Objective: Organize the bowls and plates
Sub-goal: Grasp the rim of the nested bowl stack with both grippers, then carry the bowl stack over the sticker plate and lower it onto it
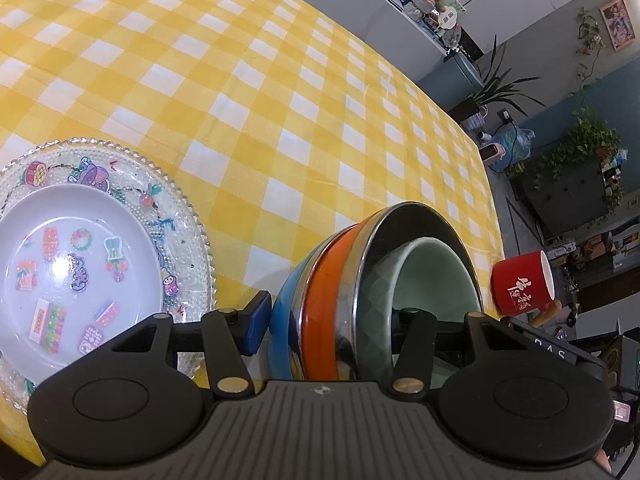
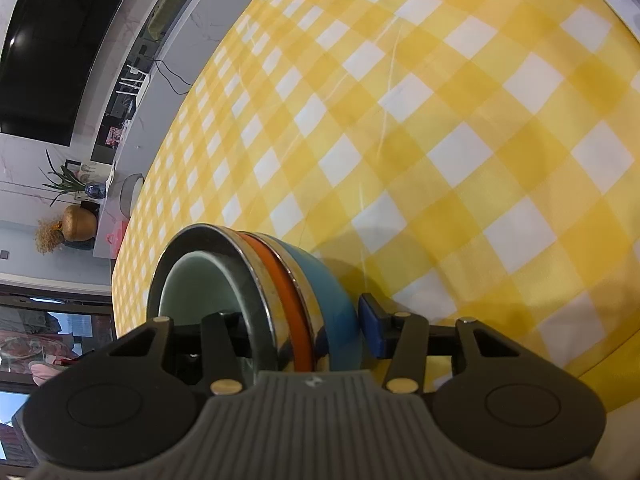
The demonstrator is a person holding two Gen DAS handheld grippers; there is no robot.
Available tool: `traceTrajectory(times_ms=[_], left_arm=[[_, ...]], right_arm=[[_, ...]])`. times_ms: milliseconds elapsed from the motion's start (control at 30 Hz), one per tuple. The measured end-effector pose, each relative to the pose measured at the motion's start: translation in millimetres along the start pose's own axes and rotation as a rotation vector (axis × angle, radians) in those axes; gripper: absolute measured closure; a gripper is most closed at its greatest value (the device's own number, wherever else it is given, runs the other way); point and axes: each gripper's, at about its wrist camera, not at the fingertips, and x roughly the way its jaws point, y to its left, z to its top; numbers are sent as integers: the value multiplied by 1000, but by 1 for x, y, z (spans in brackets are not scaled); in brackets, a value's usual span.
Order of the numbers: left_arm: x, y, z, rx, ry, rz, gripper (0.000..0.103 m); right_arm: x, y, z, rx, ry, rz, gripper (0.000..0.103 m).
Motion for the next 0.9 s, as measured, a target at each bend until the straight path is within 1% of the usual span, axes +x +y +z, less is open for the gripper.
traceTrajectory(times_ms=[300,600,733,900], left_arm=[[-8,-6,-3,16,-27,25,45],[-41,-15,-3,54,-83,40,45],[-62,-7,0,41,-108,51,45],[-94,10,7,11,-159,70,45]], right_arm=[[-3,1,-2,0,5,8,57],[-16,11,-11,-32,-23,82,57],[-19,25,-22,-55,-13,110,57],[-15,58,-37,-111,15,134,57]])
